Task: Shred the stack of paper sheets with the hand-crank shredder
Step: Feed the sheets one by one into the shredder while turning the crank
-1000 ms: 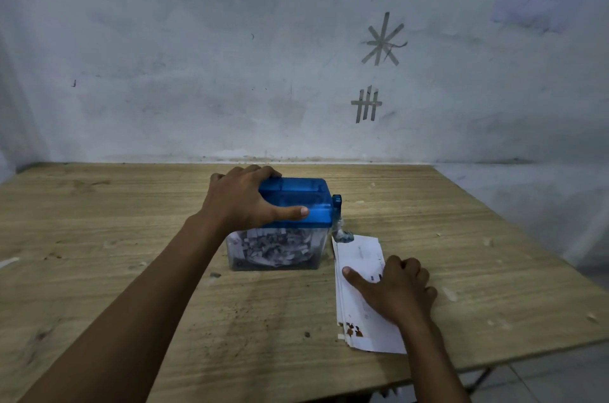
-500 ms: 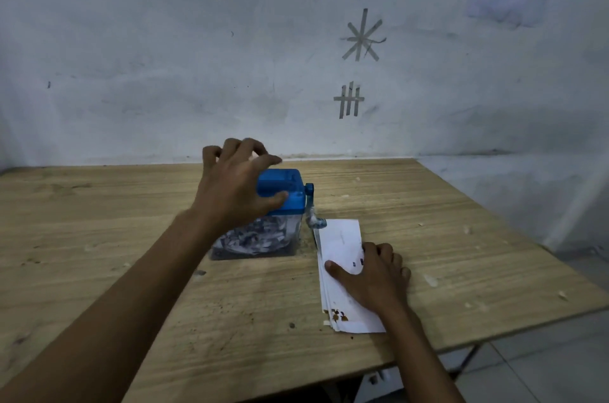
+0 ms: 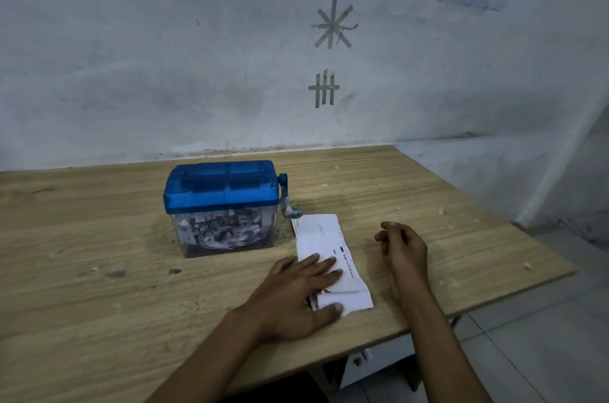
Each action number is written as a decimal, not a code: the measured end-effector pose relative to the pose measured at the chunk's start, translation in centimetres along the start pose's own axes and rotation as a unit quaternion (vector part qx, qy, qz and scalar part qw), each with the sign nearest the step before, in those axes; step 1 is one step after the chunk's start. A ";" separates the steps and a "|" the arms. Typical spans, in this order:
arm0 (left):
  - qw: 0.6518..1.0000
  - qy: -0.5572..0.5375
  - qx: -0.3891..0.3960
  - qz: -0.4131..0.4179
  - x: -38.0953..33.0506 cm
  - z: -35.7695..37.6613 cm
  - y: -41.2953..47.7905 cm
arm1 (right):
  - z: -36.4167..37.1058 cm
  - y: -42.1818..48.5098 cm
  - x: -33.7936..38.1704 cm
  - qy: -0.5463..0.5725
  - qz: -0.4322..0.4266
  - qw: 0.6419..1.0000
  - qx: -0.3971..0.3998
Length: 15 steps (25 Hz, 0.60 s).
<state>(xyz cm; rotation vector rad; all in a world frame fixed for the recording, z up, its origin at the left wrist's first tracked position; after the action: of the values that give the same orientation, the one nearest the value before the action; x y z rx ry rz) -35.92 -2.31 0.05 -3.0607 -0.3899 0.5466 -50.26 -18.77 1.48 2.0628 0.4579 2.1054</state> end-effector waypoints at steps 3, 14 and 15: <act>0.998 -0.062 -0.011 -0.011 0.2 -0.5 0.4 | 0.4 -0.3 0.2 -0.010 -0.022 0.999 0.023; 0.985 -0.157 0.039 -0.060 0.5 -1.9 1.1 | 1.5 -0.9 0.9 -0.039 -0.063 0.993 0.091; 0.986 -0.141 0.046 -0.073 0.6 -1.9 1.2 | 1.5 -1.0 0.9 -0.042 -0.064 0.993 0.094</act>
<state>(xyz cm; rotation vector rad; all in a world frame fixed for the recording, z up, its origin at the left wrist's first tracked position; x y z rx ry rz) -34.41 -3.25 1.56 -2.8399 -0.5701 0.9647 -48.86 -17.43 2.03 2.1466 0.7812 1.9628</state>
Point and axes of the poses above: each hand's wrist, its own y-axis towards the middle knuckle, its own z-axis out of the palm, x = y × z, the point moved 8 cm from there along y, towards the middle knuckle, and after that the axes turned 14 degrees about -z, right-handed, at the moved point
